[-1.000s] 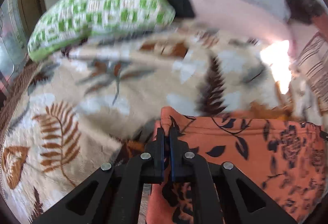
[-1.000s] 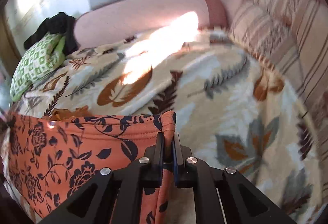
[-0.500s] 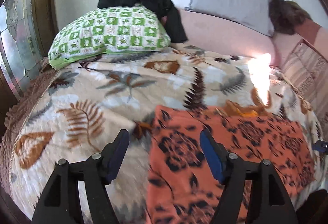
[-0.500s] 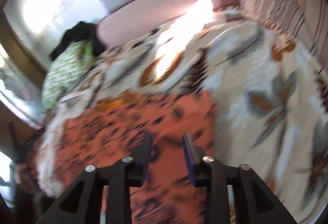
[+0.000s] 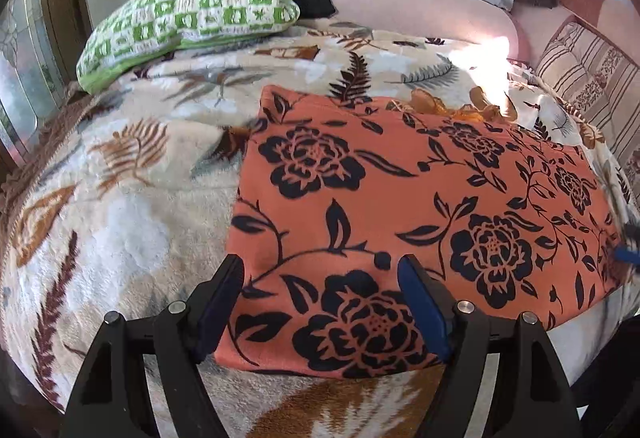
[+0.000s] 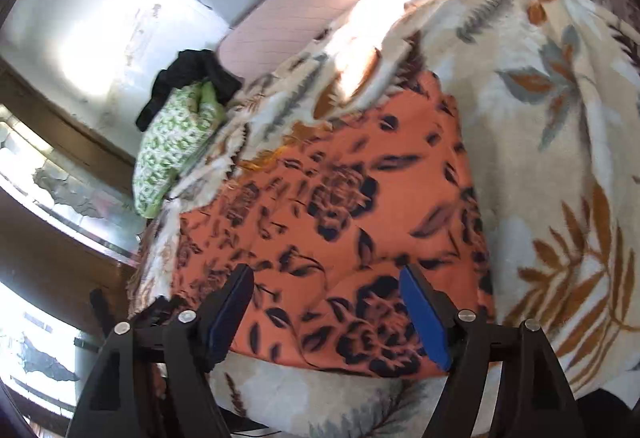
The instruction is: Fold small clothes
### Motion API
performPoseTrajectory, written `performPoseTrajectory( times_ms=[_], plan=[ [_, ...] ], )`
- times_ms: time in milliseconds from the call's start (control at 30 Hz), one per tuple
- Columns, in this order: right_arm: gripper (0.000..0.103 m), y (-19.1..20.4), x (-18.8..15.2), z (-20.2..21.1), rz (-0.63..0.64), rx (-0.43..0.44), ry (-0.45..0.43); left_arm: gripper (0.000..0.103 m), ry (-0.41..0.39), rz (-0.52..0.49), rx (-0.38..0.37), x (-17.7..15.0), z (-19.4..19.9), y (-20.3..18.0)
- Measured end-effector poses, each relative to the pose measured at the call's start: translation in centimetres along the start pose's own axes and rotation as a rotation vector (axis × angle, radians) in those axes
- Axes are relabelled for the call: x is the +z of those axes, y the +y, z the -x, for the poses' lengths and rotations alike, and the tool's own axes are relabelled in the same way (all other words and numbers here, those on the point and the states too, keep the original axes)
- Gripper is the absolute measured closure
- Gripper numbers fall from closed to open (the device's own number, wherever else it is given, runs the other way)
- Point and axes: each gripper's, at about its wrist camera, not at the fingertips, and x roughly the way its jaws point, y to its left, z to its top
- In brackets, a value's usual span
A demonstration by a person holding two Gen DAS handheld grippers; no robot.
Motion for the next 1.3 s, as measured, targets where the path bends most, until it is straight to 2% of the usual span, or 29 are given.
performPoseTrajectory(
  times_ms=[33, 67, 100, 200, 267, 300, 367, 433, 533, 667, 733, 767, 867, 933, 1033, 1100, 1200, 1267, 1300],
  plan=[
    [0.025, -1.5, -0.3, -0.5, -0.061, -0.001, 0.012, 0.023, 0.012, 0.015, 0.011, -0.2, 0.1, 0.2],
    [0.027, -1.9, -0.5, 0.2, -0.104, 0.032, -0.020, 0.023, 0.007, 0.026, 0.013, -0.5, 0.5, 0.3],
    [0.025, -1.4, -0.6, 1.3, -0.108, 0.041, -0.043, 0.023, -0.016, 0.037, 0.000, -0.7, 1.2, 0.4],
    [0.025, 2.1, -0.9, 3.1, 0.036, 0.031, -0.089, 0.023, -0.076, 0.055, -0.019, -0.9, 2.6, 0.5],
    [0.023, 2.7, -1.0, 2.8, 0.072, 0.051, -0.091, 0.023, -0.064, 0.067, -0.025, -1.0, 2.3, 0.6],
    [0.022, 2.1, -1.2, 2.1, 0.051, 0.055, -0.076, 0.023, -0.043, 0.073, -0.031, -1.1, 1.9, 0.6],
    [0.023, -0.8, -1.4, -0.2, -0.074, -0.009, -0.013, 0.023, 0.012, 0.075, -0.048, -1.6, 0.4, 0.8],
    [0.024, -2.1, -1.9, 1.2, -0.150, 0.055, -0.059, 0.023, 0.031, 0.063, 0.011, -2.2, -0.7, 0.8],
    [0.024, 0.4, -1.8, 3.0, -0.082, 0.027, -0.077, 0.023, 0.006, 0.082, 0.003, -2.2, -0.1, 0.9],
    [0.024, 3.8, -0.5, 4.0, -0.008, 0.068, -0.087, 0.023, -0.089, 0.088, -0.016, -1.8, 2.0, 1.1],
    [0.024, 5.2, 0.7, 3.6, 0.021, 0.091, -0.082, 0.023, -0.107, 0.083, -0.008, -1.7, 2.1, 1.2],
    [0.024, 6.1, 1.5, 2.9, 0.033, 0.097, -0.077, 0.023, -0.084, 0.087, -0.002, -1.7, 1.6, 1.3],
    [0.023, 7.0, 3.6, 0.4, 0.024, 0.123, -0.049, 0.023, 0.061, 0.147, 0.006, -2.3, -1.3, 2.4],
    [0.023, 6.4, 5.2, -1.8, -0.011, 0.107, -0.026, 0.023, 0.045, 0.187, -0.009, -2.4, -1.3, 2.9],
    [0.023, 4.3, 7.1, -5.1, -0.109, 0.010, 0.025, 0.023, 0.002, 0.170, 0.008, -2.2, -0.2, 2.8],
    [0.023, 3.9, 8.2, -5.9, -0.137, 0.038, 0.030, 0.023, -0.075, 0.163, -0.016, -2.0, 1.3, 2.6],
    [0.023, 5.4, 9.7, -5.8, -0.067, 0.115, 0.005, 0.023, -0.142, 0.115, -0.025, -1.7, 2.3, 1.7],
    [0.023, 5.4, 10.8, -7.0, -0.058, 0.137, 0.014, 0.023, -0.088, 0.091, -0.046, -1.5, 1.2, 1.2],
    [0.022, 4.6, 11.3, -8.1, -0.083, 0.099, 0.030, 0.023, -0.045, 0.093, -0.053, -1.6, 0.5, 1.2]
  ],
)
